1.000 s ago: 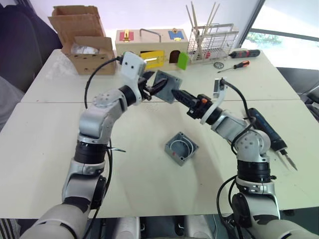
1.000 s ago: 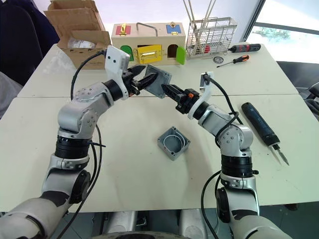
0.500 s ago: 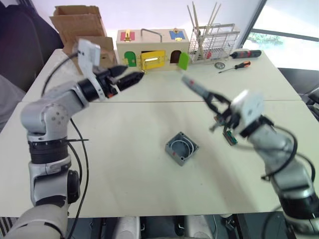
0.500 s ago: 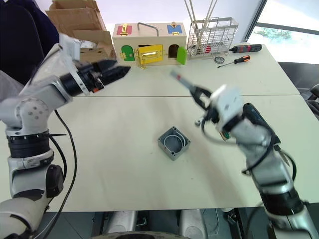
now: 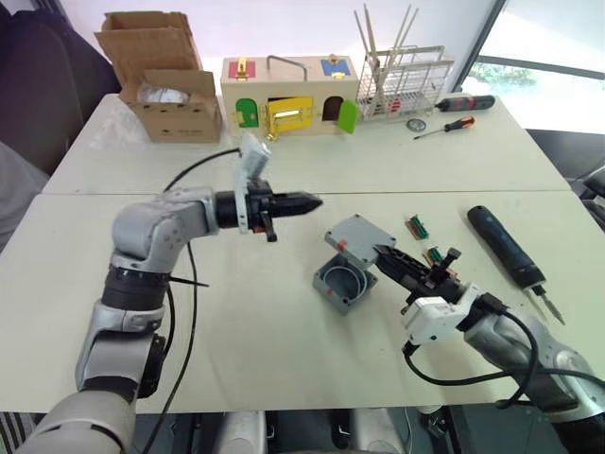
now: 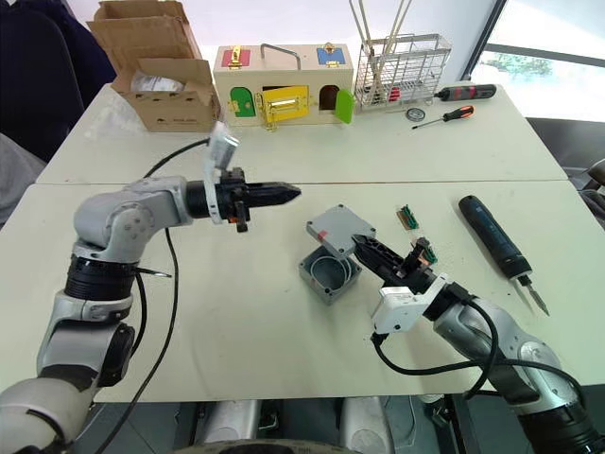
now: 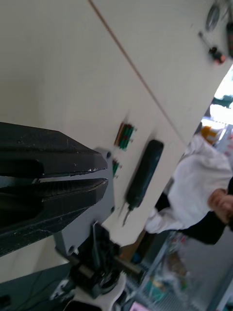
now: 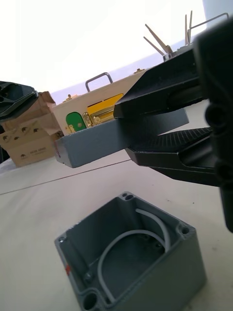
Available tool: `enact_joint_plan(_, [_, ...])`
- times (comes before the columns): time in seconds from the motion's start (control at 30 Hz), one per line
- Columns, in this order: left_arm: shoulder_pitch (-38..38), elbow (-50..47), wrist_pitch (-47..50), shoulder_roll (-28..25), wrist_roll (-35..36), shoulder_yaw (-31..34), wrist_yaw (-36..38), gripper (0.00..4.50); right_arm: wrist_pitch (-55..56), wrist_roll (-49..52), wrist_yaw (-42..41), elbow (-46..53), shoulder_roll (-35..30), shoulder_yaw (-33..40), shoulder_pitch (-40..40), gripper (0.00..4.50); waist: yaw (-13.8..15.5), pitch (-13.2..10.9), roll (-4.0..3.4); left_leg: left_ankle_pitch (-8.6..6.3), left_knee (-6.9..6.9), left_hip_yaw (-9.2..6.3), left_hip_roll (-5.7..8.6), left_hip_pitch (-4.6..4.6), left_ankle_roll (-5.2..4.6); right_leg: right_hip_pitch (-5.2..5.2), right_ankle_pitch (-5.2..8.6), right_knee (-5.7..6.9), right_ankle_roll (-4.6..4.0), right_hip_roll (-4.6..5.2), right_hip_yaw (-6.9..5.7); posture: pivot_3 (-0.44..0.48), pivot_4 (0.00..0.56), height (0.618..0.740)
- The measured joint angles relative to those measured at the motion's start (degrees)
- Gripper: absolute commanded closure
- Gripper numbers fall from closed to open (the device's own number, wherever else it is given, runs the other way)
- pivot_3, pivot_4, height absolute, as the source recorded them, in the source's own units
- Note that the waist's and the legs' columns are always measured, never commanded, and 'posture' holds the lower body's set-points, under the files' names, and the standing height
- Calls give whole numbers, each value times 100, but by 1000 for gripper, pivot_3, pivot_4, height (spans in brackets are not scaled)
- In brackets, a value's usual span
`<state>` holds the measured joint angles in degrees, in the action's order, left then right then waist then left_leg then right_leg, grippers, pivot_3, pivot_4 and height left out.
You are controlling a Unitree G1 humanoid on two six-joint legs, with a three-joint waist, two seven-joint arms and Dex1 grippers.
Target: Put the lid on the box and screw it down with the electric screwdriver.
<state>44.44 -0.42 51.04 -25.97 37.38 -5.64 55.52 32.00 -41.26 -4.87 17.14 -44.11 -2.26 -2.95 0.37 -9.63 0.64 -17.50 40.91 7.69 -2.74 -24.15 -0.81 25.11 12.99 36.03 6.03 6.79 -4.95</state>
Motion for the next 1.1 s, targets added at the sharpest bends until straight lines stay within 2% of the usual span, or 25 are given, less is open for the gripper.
enact_joint_plan(0.13, [-175, 51, -345, -21, -337, -445, 271, 4407, 74, -349, 151, -95, 177, -80, -218, 4404, 16, 1, -1, 0, -1, -1, 0, 7, 0, -7, 2, 0, -1, 0, 0, 0, 150, 728])
enact_joint_plan(0.37, [-180, 242, -585, 41, -574, -494, 361, 4407, 121, -637, 297, -97, 352, -149, -452, 4404, 21, 1, -1, 0, 0, -3, 0, 15, 0, -18, 3, -1, 0, 0, 0, 0, 150, 728])
enact_joint_plan(0.57, [-179, 520, -1054, 82, -1099, -925, 545, 4407, 167, -844, 419, -112, 493, -336, -526, 4404, 27, 1, -1, 0, 0, -3, 1, 19, 0, -22, 4, -1, 0, 0, 0, 0, 150, 728])
enact_joint_plan(1.1, [-151, 705, -1298, 307, -1487, -1151, 760, 4407, 83, -1272, 926, -234, 600, -453, -633, 4404, 33, 2, -2, 0, 0, -4, 1, 24, 0, -27, 4, -1, 0, 0, 0, 0, 150, 728])
